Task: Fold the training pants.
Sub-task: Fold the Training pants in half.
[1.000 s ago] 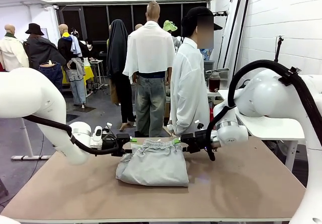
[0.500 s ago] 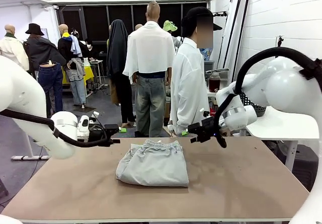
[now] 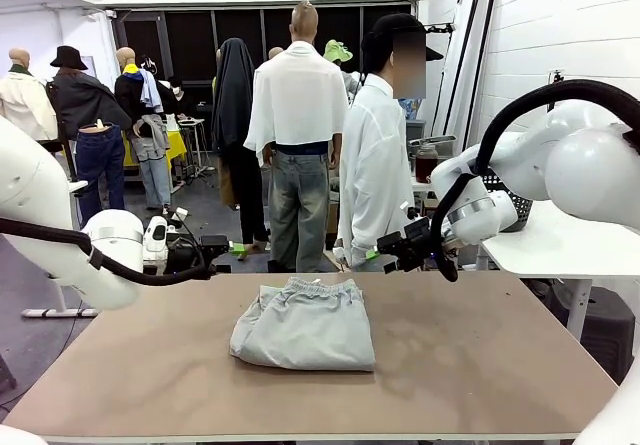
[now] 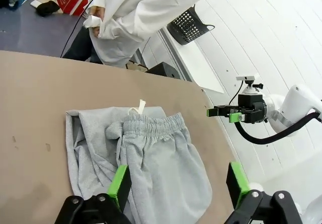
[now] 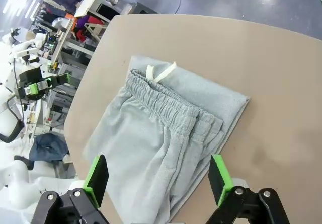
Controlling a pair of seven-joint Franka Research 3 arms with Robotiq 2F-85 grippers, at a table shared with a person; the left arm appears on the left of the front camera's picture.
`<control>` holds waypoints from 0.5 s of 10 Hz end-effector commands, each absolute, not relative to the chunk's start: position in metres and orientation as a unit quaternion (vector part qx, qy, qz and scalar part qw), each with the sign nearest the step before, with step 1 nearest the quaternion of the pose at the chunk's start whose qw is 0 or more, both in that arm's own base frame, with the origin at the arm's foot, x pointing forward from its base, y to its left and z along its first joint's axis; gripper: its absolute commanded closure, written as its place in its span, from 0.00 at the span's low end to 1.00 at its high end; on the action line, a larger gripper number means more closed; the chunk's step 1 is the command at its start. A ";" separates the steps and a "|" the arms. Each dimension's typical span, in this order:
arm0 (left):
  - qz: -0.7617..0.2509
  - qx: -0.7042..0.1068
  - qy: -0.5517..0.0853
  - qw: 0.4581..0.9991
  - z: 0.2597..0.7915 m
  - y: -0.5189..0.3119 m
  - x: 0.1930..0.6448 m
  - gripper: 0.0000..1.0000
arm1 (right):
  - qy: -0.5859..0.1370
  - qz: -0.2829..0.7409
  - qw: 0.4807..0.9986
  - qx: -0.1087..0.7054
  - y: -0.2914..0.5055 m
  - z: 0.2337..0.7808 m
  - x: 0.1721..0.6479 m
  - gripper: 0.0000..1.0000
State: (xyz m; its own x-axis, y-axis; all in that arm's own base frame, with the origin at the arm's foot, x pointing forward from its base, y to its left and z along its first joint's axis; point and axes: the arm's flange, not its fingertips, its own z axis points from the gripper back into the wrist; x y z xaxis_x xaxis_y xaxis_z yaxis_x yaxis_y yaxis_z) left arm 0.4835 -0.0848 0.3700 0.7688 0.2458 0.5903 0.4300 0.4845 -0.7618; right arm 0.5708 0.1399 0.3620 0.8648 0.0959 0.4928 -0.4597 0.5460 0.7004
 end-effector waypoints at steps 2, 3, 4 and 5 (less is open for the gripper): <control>-0.058 -0.513 -0.330 0.790 0.366 -0.084 0.485 0.00 | -0.204 0.161 0.856 0.447 0.138 0.362 0.572 0.00; -0.058 -0.513 -0.330 0.790 0.366 -0.084 0.485 0.00 | -0.204 0.161 0.856 0.447 0.138 0.362 0.572 0.00; -0.058 -0.513 -0.330 0.790 0.366 -0.084 0.485 0.00 | -0.204 0.161 0.856 0.447 0.138 0.362 0.572 0.00; -0.058 -0.513 -0.330 0.790 0.366 -0.084 0.485 0.00 | -0.204 0.161 0.856 0.447 0.138 0.362 0.572 0.00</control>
